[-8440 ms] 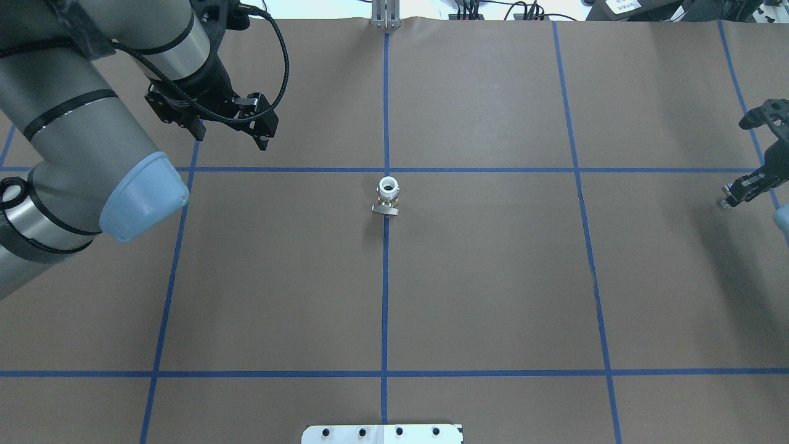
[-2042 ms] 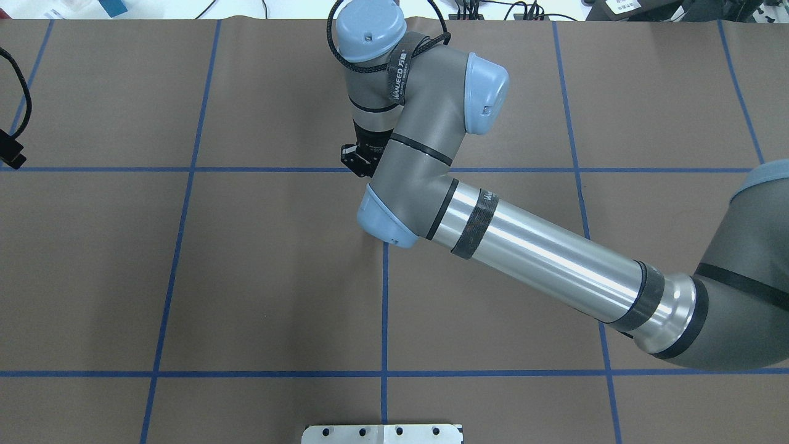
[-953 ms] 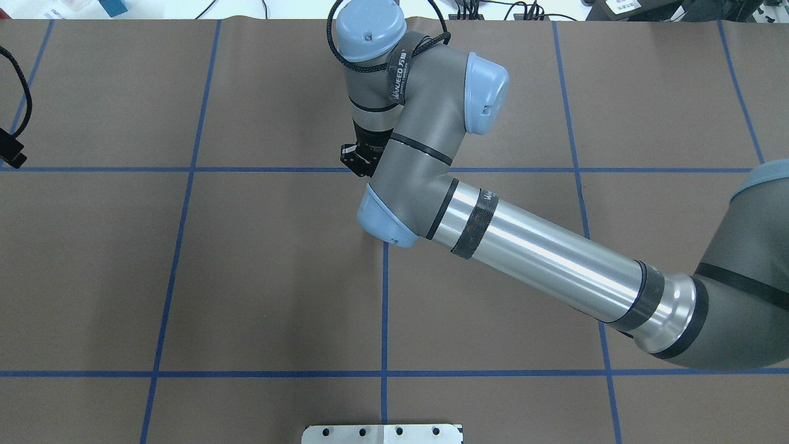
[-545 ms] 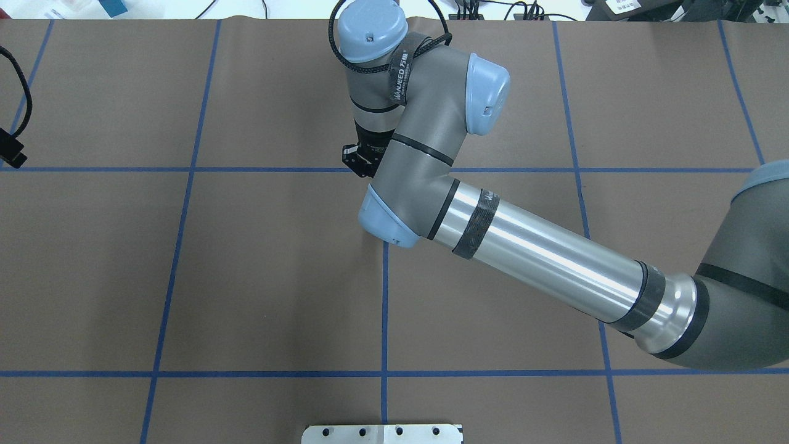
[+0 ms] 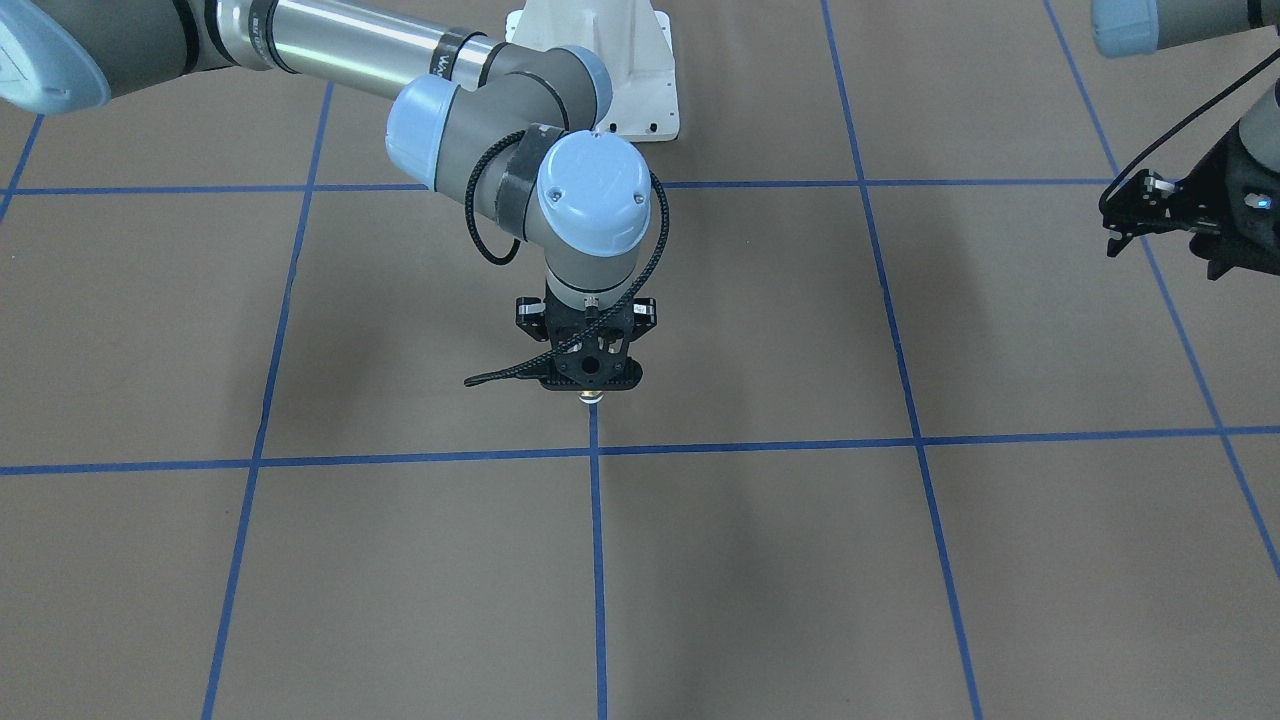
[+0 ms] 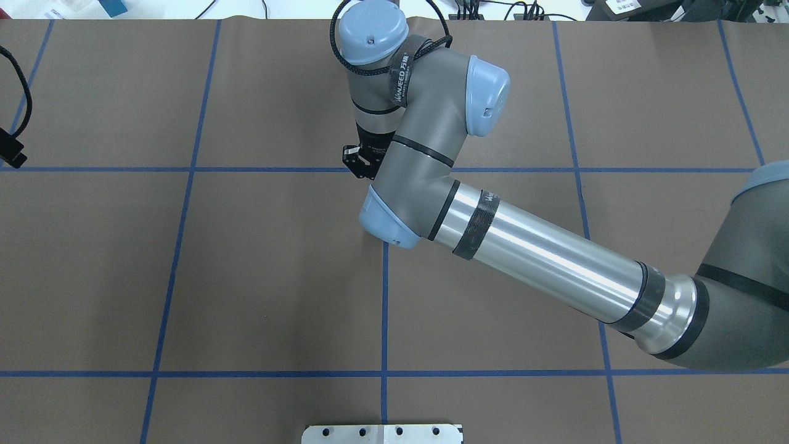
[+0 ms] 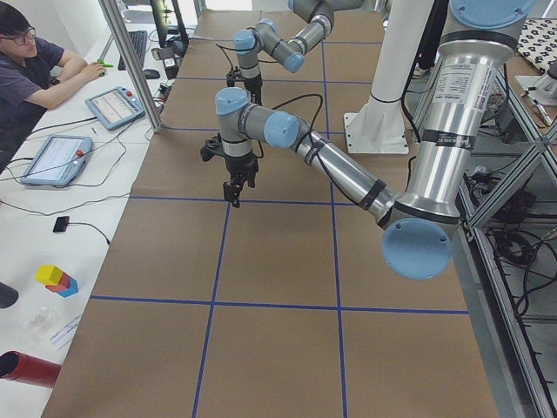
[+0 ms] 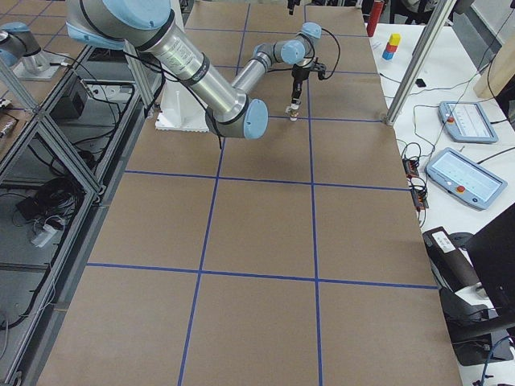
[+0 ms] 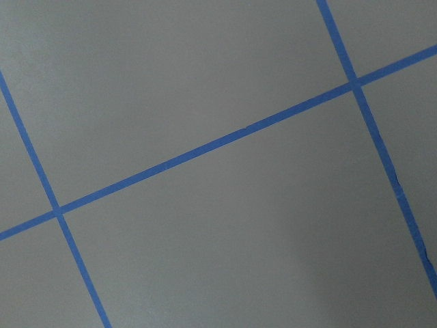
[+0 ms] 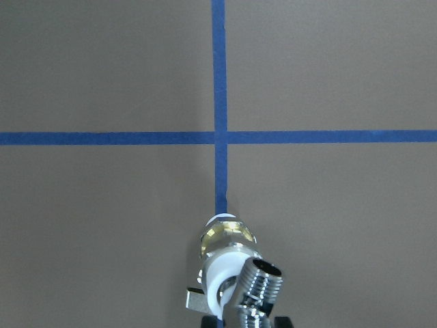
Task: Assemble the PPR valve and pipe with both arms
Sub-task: 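Lower the chrome fitting onto the valve top and press it in with the right gripper, then open the right gripper and raise it away from the assembly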
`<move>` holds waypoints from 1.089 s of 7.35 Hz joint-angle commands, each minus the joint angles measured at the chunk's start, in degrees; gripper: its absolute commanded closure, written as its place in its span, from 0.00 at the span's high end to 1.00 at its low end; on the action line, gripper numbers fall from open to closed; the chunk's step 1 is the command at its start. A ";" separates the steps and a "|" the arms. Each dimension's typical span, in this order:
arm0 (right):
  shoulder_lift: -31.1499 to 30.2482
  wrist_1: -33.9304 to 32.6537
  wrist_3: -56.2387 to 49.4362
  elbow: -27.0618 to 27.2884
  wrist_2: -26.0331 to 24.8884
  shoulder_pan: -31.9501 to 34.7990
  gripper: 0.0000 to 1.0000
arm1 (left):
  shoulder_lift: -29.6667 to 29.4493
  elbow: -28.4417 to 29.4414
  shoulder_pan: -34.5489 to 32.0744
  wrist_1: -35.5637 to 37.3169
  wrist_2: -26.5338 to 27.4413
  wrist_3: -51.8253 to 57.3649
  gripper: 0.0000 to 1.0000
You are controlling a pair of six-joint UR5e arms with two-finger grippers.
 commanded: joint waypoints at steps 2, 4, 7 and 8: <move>0.07 0.01 0.00 0.06 0.00 -0.01 0.85 | 0.00 0.04 0.00 0.07 -0.04 0.00 1.00; 0.42 -0.51 0.00 1.97 2.79 2.70 0.98 | 0.00 -0.48 -0.18 -0.02 -0.13 0.26 1.00; -3.41 -11.89 -2.44 17.82 6.68 11.56 0.99 | 0.35 -1.19 -1.92 0.07 -2.85 0.61 1.00; -10.58 -16.12 -9.33 26.86 6.68 14.64 0.99 | 0.61 -1.89 -4.20 0.16 -2.85 0.88 1.00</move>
